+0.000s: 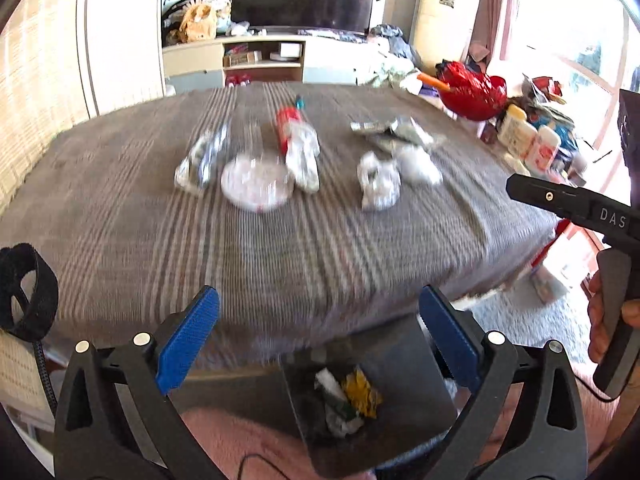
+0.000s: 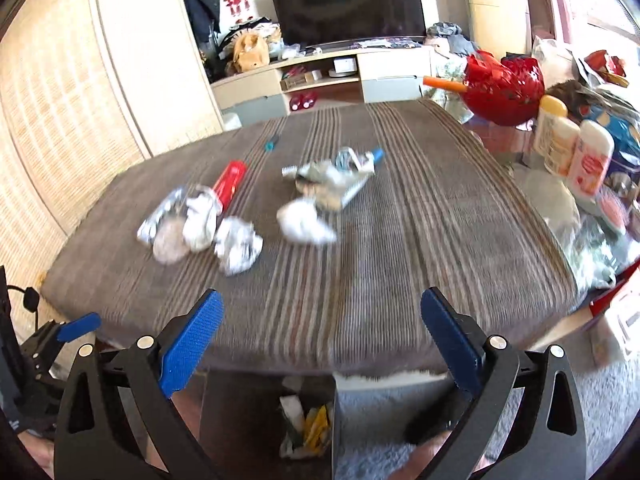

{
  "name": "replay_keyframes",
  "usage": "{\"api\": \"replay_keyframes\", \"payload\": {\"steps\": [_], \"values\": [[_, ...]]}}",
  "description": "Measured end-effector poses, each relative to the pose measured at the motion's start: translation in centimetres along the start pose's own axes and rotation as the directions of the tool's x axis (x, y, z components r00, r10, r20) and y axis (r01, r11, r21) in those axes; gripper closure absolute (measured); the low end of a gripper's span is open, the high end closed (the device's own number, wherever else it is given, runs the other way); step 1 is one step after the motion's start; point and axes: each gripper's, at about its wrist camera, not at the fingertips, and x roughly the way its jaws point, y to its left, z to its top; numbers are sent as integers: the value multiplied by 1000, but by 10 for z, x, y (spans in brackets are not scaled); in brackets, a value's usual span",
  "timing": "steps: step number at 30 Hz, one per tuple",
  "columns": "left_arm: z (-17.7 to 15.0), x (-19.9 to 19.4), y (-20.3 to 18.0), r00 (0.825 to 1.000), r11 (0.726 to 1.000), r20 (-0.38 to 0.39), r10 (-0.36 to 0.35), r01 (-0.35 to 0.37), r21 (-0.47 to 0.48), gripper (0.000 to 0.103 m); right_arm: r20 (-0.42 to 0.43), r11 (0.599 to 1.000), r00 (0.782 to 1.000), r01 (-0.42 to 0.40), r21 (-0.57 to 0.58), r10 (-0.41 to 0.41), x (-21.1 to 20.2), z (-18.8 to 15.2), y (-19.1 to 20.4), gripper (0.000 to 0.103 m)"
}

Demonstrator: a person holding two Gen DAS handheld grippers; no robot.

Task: Collect trash
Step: 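Grasp crumpled white paper with the left tool while the right tool grasps a plastic bag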

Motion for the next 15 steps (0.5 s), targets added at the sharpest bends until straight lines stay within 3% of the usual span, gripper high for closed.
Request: {"api": "replay_keyframes", "payload": {"steps": [10, 15], "values": [[44, 46, -24, 1000, 999, -3, 14, -14, 33, 12, -73, 1000, 997, 13, 16, -12, 64, 45, -1, 6], [52, 74, -34, 999, 998, -44, 4, -1, 64, 31, -148, 999, 989, -26, 24, 29, 95, 42, -1, 31]]}}
